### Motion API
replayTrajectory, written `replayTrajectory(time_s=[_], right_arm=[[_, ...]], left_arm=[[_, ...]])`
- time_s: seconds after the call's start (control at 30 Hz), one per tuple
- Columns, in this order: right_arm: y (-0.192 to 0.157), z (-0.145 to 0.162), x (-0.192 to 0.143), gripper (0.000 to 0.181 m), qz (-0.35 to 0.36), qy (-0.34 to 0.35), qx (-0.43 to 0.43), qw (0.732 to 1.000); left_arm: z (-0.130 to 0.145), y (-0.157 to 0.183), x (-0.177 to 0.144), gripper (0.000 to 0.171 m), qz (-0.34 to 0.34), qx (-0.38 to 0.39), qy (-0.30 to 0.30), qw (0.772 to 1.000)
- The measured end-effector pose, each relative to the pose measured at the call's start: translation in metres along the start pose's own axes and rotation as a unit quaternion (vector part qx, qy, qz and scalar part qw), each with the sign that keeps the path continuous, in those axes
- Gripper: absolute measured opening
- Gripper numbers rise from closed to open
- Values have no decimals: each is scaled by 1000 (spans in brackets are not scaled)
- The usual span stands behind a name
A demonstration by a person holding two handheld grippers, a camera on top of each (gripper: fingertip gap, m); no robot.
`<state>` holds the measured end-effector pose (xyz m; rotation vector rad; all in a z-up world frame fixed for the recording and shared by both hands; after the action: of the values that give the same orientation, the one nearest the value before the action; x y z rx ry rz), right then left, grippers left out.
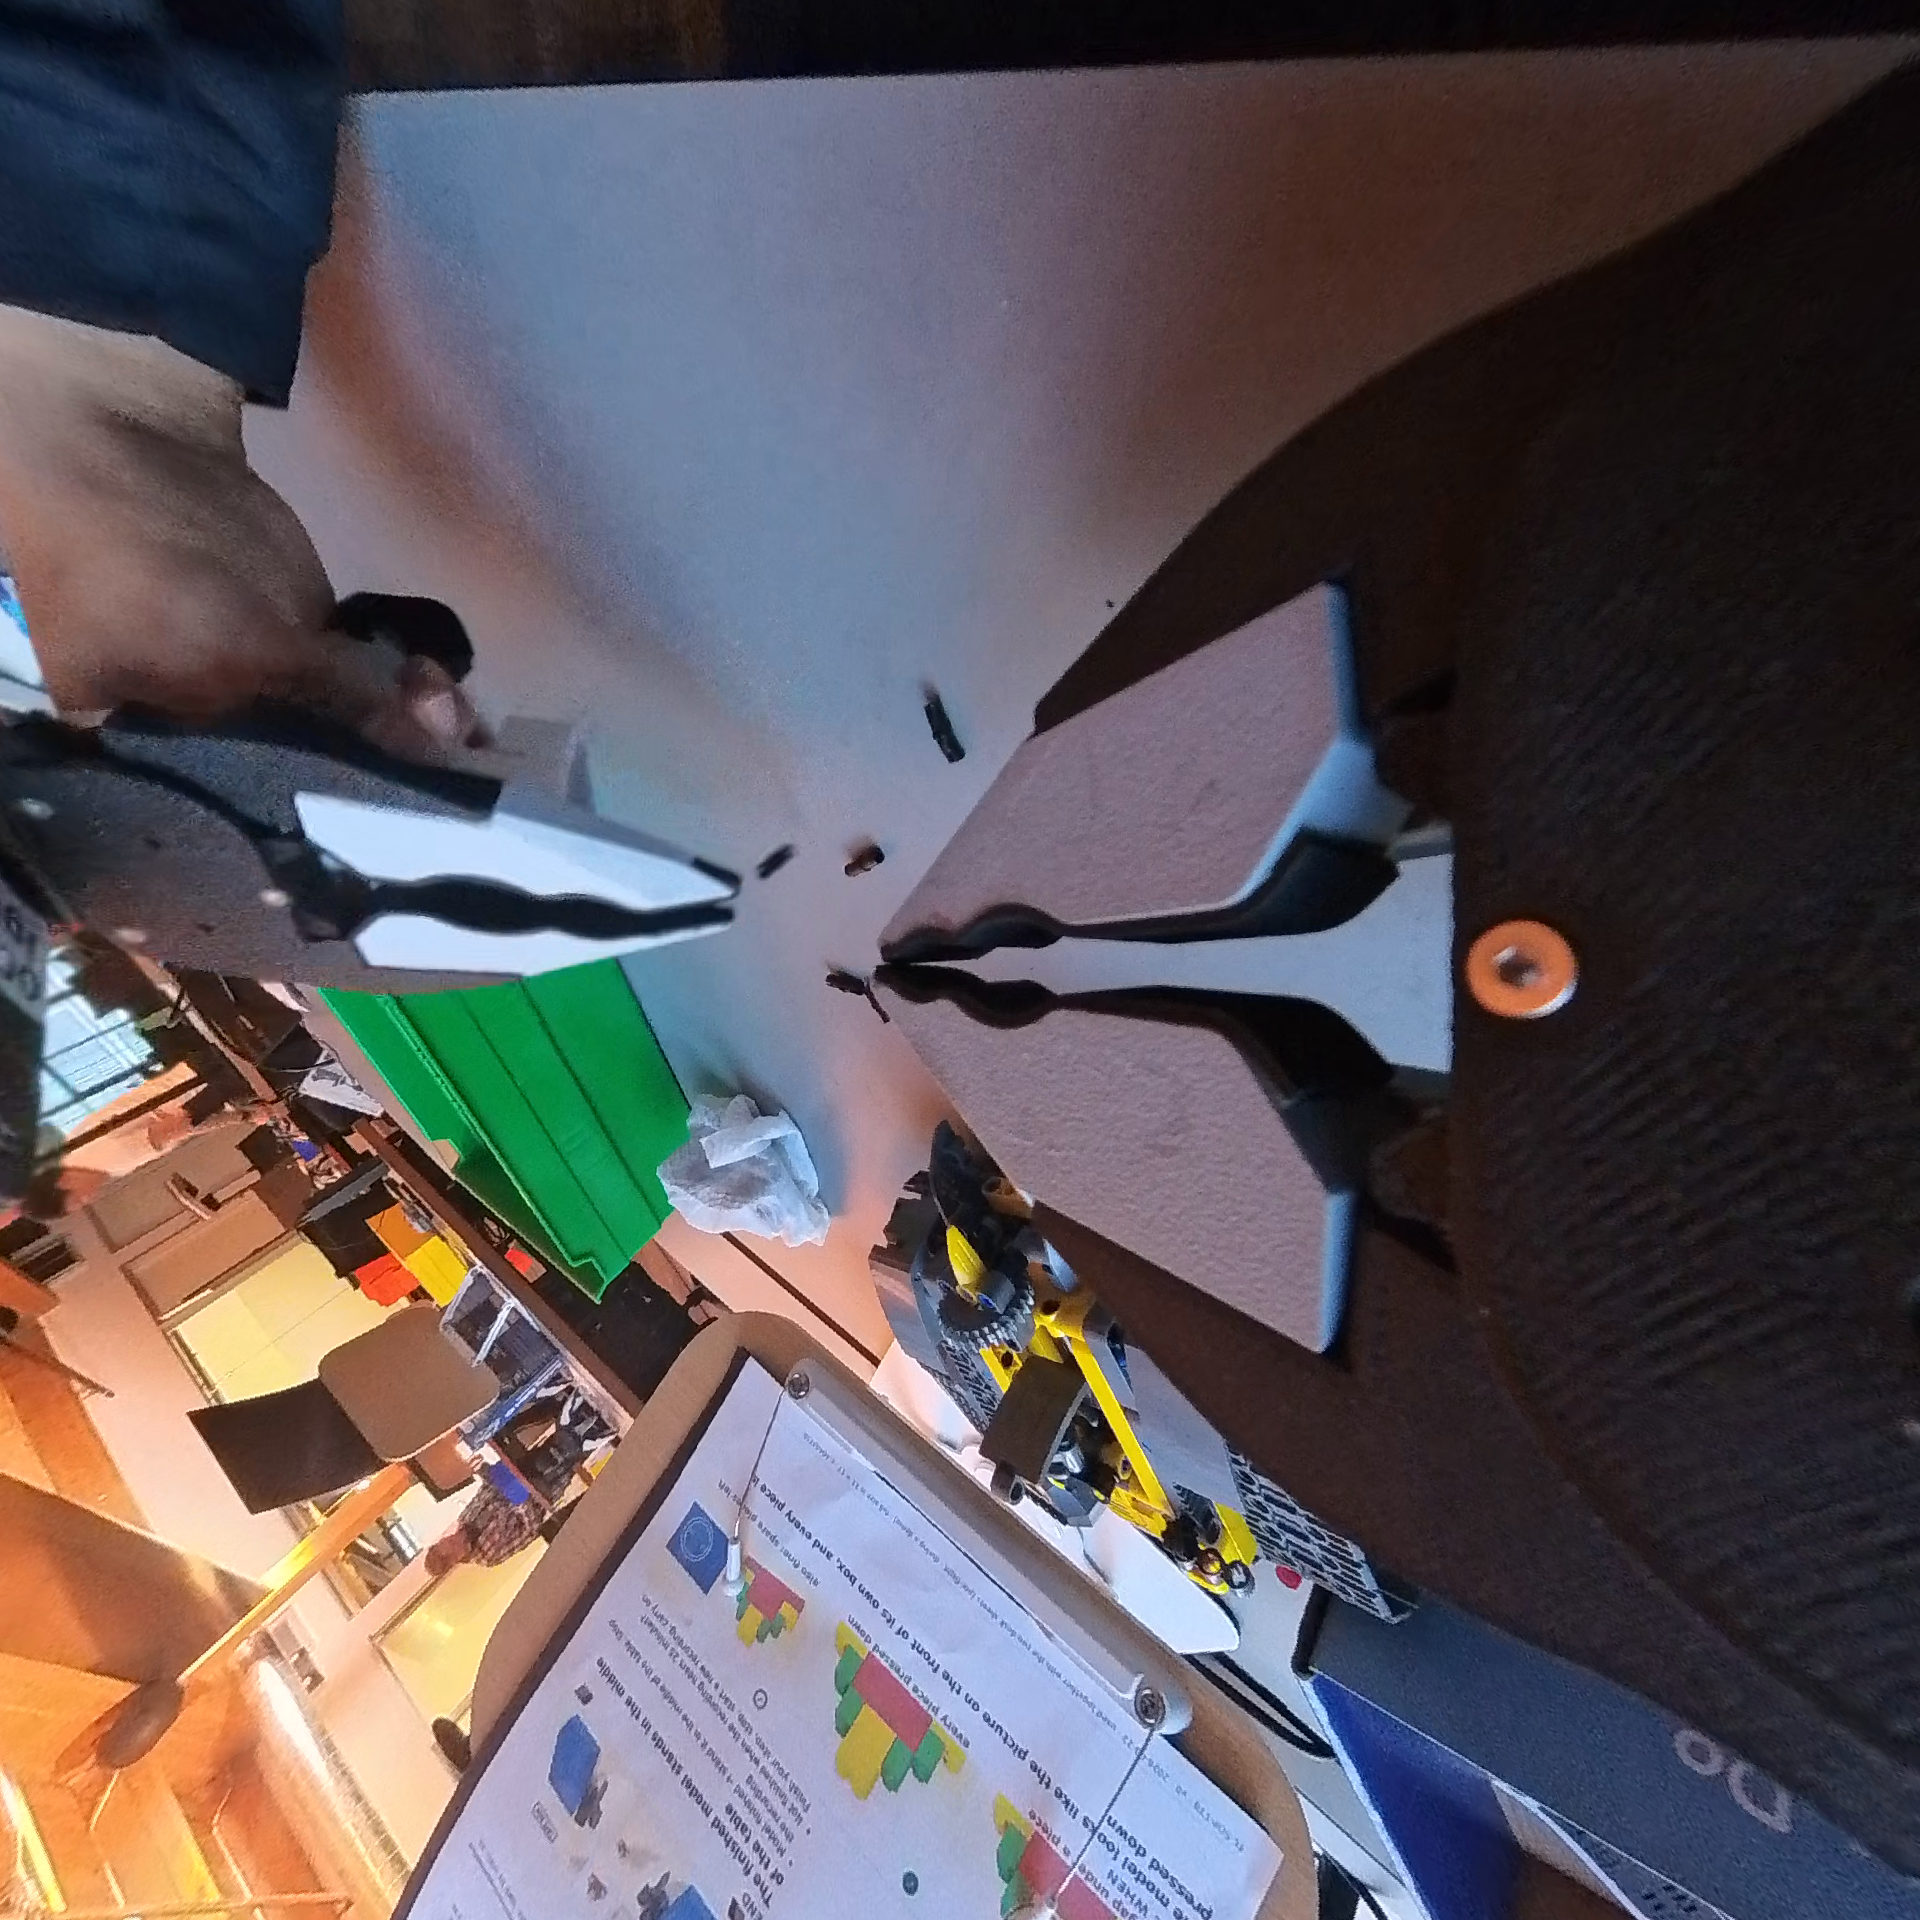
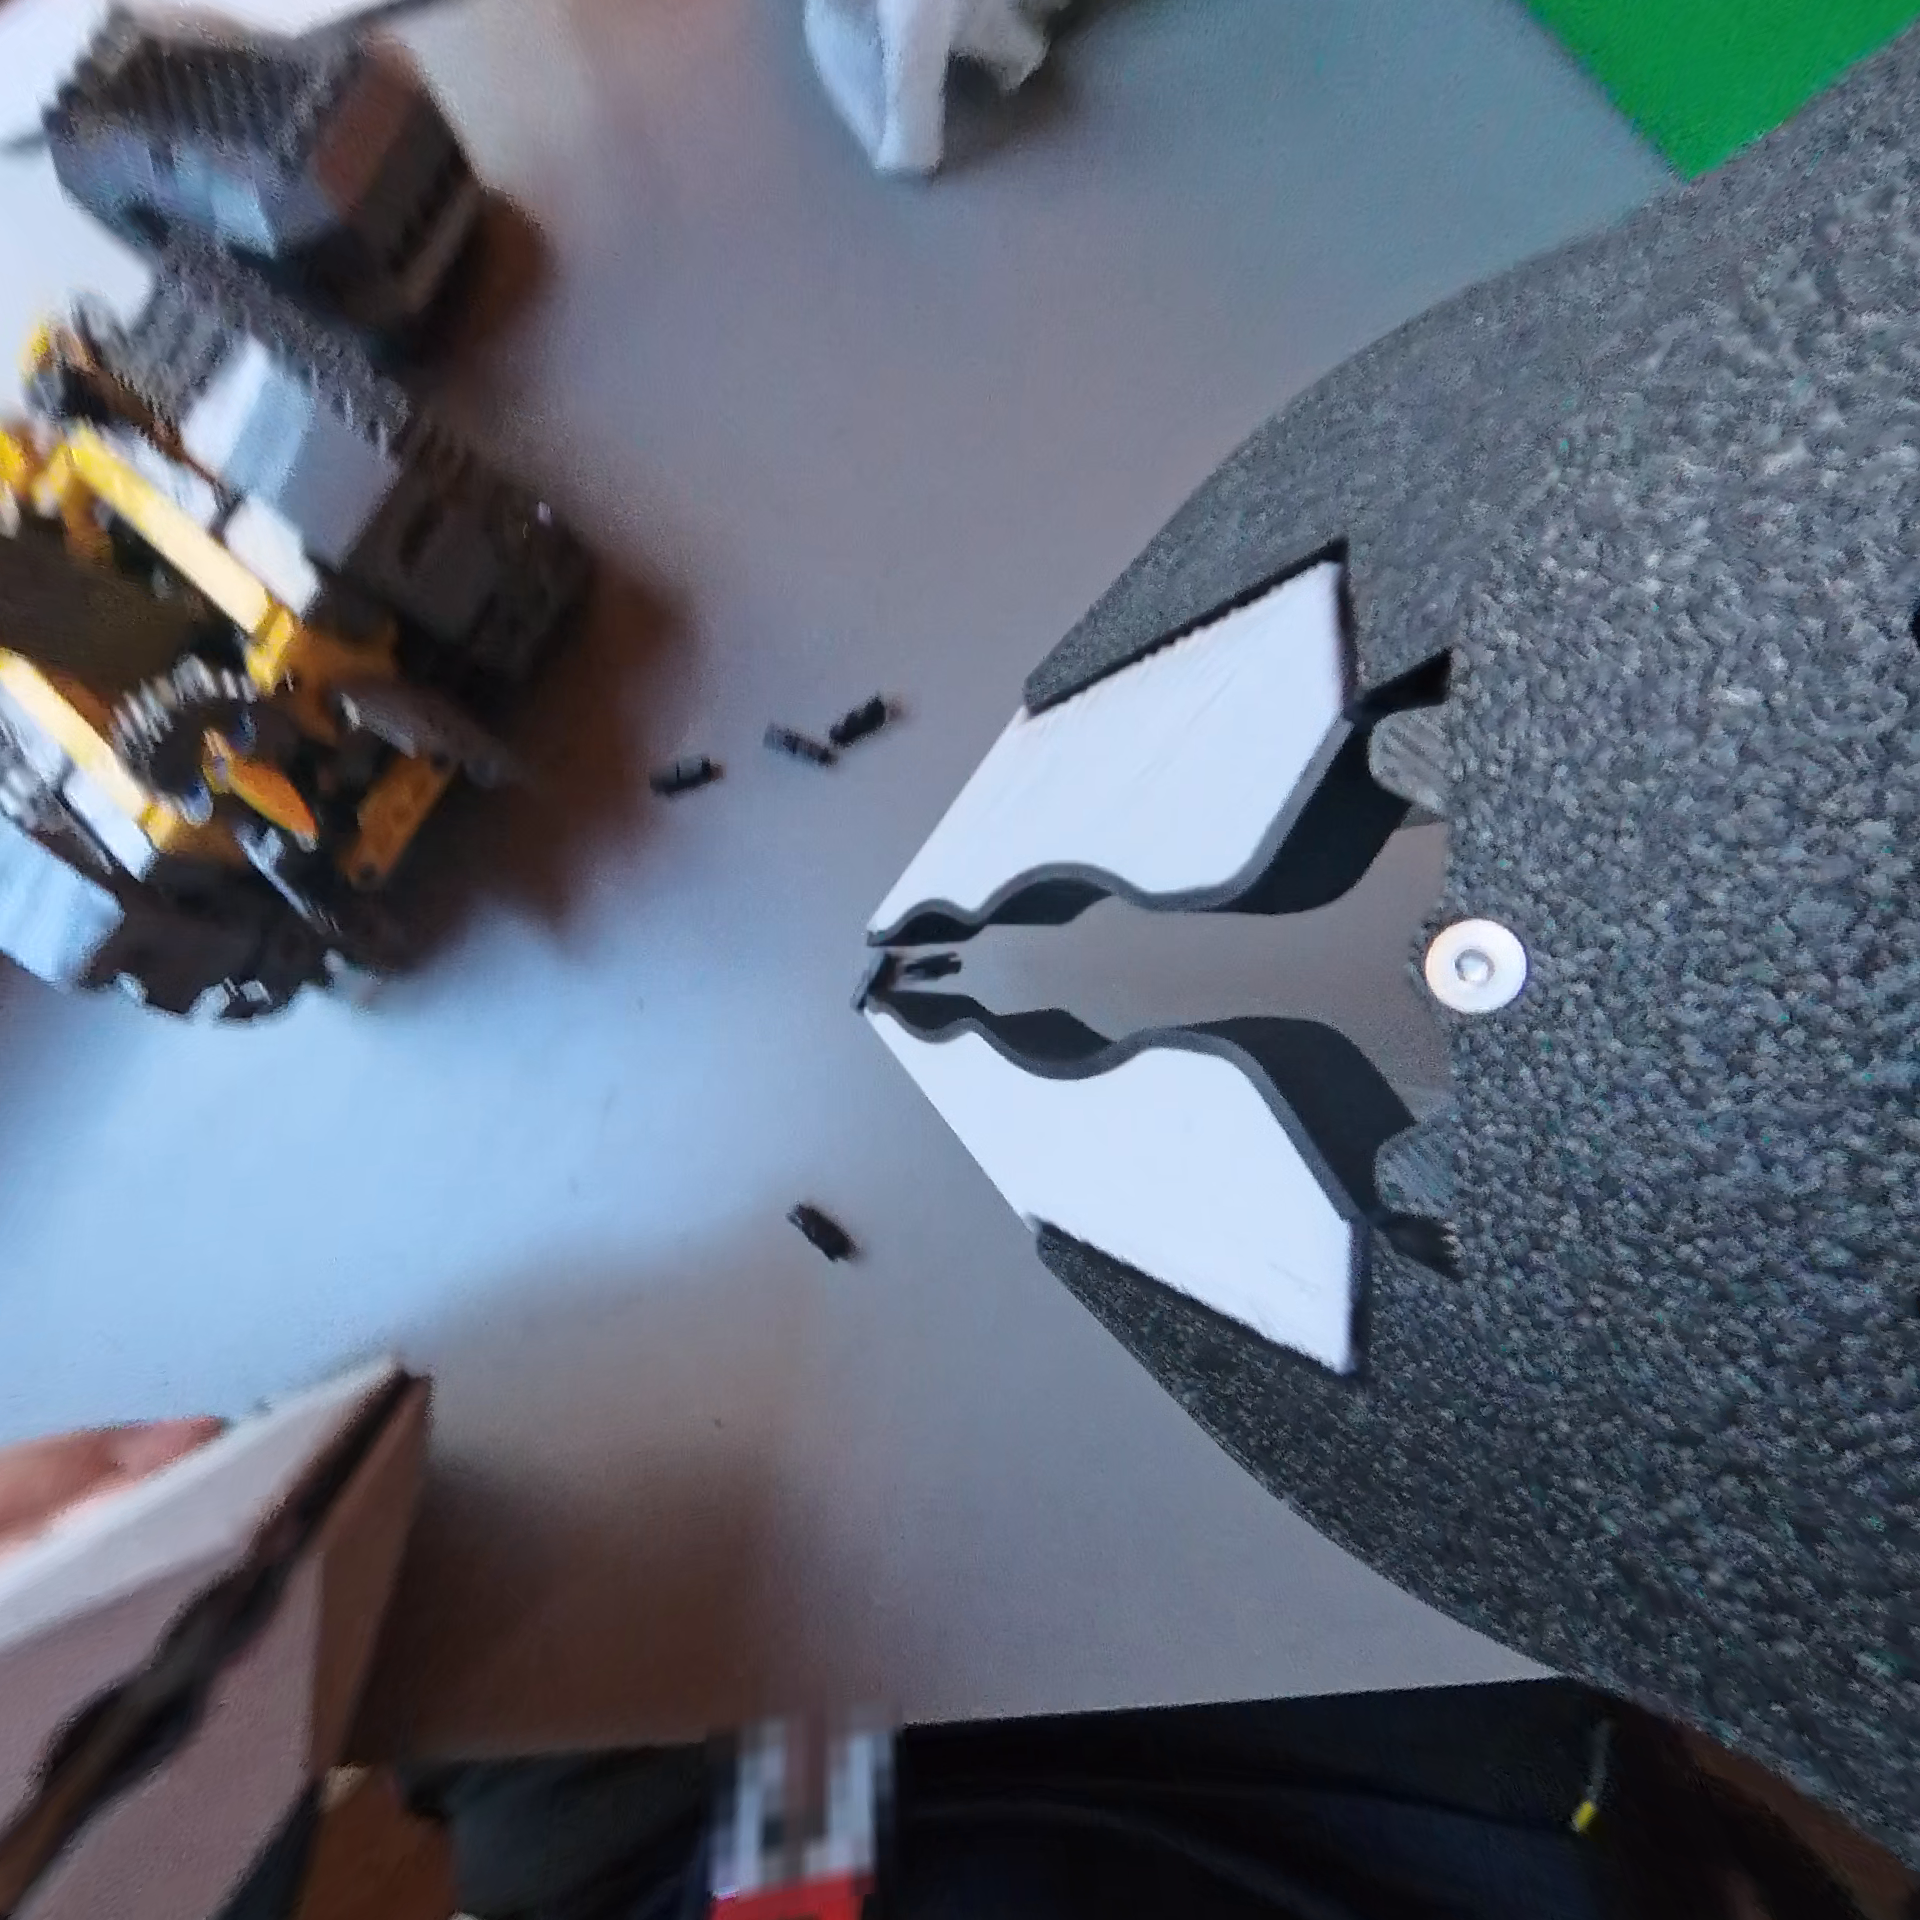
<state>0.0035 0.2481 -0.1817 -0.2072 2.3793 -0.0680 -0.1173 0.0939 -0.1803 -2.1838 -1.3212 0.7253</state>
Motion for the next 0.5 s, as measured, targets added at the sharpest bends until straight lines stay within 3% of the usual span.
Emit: replayTrajectory(time_s=[0.13, 0.33, 0.5], right_arm=[[4, 4, -5, 14, -15, 12, 11, 1000], [2, 12, 10, 17, -23, -23, -2, 999], [24, 15, -13, 16, 34, -2, 29, 999]], left_arm=[[0, 2, 2, 0, 4, 8, -6, 1000], [0, 5, 3, 0, 5, 20, -11, 1000], [0, 4, 2, 0, 6, 17, -9, 1000]])
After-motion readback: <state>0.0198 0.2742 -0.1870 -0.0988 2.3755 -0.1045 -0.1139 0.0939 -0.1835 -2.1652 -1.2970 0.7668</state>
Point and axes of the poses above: each gripper's, where its closed fingertips meet, x out along the fingers, z out of its underside, y = z × x across the jaws, the point moved 7 cm from there along -x, back along the fingers, and after that the axes turned 9 degrees about x, right-handed, at the moved point
